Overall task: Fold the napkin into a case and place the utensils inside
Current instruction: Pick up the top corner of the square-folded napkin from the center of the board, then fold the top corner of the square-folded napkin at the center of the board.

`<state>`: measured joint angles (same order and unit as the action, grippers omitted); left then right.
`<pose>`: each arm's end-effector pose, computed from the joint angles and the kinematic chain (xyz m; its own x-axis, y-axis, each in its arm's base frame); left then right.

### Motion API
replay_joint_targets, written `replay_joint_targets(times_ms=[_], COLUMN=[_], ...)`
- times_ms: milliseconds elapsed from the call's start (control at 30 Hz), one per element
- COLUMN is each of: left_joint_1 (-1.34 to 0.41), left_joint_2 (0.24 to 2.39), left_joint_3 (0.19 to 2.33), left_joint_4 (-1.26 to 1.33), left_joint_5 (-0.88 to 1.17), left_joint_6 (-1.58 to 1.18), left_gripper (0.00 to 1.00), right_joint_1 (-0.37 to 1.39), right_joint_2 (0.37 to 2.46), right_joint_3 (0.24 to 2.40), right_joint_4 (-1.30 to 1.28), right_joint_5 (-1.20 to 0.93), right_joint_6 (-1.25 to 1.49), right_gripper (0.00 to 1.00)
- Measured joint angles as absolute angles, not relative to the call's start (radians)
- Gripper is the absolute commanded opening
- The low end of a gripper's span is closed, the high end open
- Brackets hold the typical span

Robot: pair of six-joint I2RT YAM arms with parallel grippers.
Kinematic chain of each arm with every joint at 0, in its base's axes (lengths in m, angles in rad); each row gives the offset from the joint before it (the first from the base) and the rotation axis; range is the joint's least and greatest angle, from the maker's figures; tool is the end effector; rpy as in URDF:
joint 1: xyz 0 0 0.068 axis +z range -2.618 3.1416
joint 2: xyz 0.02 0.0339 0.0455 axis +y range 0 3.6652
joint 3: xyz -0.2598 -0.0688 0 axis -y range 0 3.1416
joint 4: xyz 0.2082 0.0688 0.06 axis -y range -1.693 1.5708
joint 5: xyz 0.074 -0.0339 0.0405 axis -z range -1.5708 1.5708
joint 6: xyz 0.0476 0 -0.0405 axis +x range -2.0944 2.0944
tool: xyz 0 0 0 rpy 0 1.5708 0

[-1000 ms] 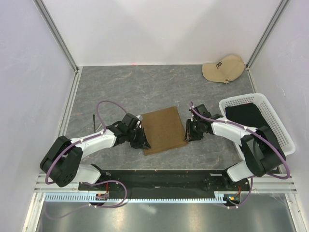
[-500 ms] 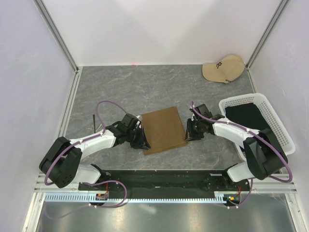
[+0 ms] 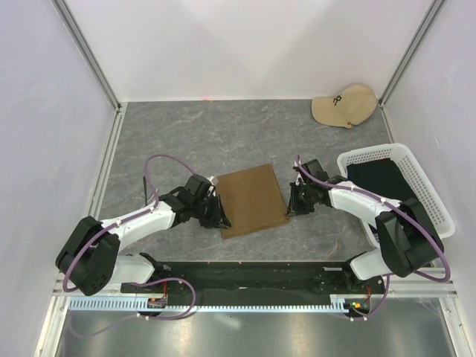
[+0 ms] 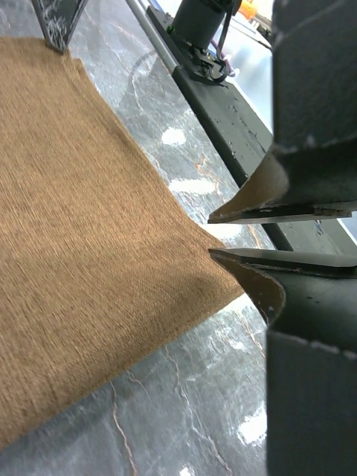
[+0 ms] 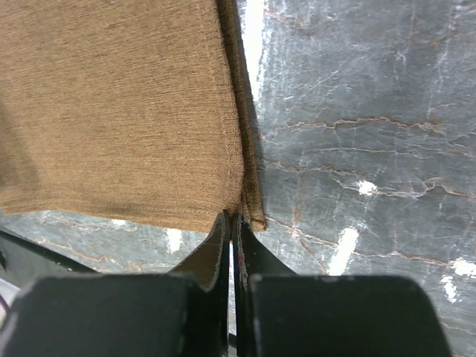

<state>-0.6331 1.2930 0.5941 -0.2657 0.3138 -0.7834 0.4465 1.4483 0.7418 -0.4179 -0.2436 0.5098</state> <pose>0.1644 -0.1389 0.1773 -0.9666 -0.1232 -0.2247 0.0316 0.8127 -0.5818 0.2092 0.1129 0.1734 -0.9605 0.0653 -0.2706 -0.0507 0.9149 0.4006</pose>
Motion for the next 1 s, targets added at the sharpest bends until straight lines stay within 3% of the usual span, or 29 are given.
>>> replay_joint_targets(times_ms=[367,800,1000], left_joint_1=[-0.633,-0.633,-0.633], left_joint_2=[1.287,1.256,1.241], left_joint_3=[0.529,0.461,0.458], left_joint_4=[-0.281,-0.244,-0.237], left_joint_5=[0.29,0.292,0.293], left_joint_6=[-0.784,-0.801,-0.818], left_gripper=[0.18,0.18,0.24], right_joint_1=[0.493,0.677,0.694], right_joint_2=[1.459,1.854,1.957], right_joint_3=[0.854,1.24,1.352], right_joint_4=[-0.427,-0.354,-0.336], right_joint_5=[-0.276,-0.318,-0.344], right_joint_6=[0.514,0.574,0.593], right_gripper=[0.0,0.0,0.0])
